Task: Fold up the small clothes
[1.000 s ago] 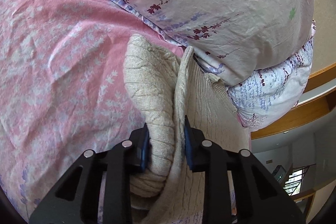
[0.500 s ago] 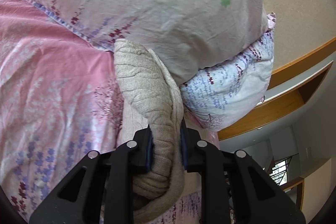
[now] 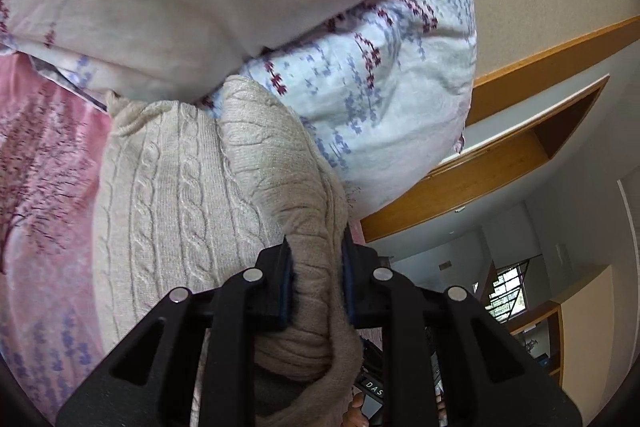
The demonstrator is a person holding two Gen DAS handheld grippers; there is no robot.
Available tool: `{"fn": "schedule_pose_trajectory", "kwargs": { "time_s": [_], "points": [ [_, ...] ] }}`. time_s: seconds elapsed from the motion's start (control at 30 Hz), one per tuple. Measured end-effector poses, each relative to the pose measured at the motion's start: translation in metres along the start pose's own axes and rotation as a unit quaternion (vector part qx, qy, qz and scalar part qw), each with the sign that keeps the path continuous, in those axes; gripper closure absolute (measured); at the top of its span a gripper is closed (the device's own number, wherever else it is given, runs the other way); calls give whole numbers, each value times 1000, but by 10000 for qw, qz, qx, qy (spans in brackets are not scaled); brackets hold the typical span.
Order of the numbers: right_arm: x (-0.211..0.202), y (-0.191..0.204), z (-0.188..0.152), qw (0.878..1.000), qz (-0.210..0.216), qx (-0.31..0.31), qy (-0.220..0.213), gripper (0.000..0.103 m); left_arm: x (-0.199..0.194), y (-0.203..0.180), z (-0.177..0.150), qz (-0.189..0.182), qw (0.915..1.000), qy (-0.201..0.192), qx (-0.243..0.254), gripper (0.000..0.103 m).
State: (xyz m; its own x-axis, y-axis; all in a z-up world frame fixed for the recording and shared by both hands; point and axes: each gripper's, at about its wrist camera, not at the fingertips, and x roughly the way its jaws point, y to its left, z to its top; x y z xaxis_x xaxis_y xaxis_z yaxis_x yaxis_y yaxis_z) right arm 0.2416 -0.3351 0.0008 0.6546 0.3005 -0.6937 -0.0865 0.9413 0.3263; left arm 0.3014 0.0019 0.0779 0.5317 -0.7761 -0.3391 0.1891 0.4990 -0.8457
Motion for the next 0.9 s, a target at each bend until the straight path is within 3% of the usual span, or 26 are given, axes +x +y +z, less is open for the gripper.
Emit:
{"fn": "schedule_pose_trajectory", "kwargs": {
  "time_s": [0.27, 0.53, 0.6, 0.7, 0.73, 0.8, 0.9],
  "points": [
    [-22, -50, 7, 9962, 441, 707, -233, 34, 83, -35, -35, -82, 9973, 604, 398, 84],
    [-26, -85, 7, 9867, 823, 1387, -214, 34, 147, -32, -89, 471, 9845, 1479, 819, 82],
    [-25, -88, 9, 9840, 952, 1494, -206, 34, 145, -38, -90, 266, 9845, 1471, 918, 69],
    [-25, -88, 13, 9793, 1236, 1593, -196, 34, 128, -39, -80, -477, 9865, 1471, 540, 54],
    [-25, -88, 14, 9765, 1386, 1644, -169, 34, 117, -39, -77, -497, 9877, 1377, 546, 51],
    [-20, -92, 16, 9686, 1696, 1815, 9, 34, 92, -37, -72, -242, 9906, 1127, 732, 44],
    [-11, -96, 18, 9634, 1763, 2008, 221, 37, 53, -26, -63, 600, 9900, 718, 1051, 39]
  ]
}}
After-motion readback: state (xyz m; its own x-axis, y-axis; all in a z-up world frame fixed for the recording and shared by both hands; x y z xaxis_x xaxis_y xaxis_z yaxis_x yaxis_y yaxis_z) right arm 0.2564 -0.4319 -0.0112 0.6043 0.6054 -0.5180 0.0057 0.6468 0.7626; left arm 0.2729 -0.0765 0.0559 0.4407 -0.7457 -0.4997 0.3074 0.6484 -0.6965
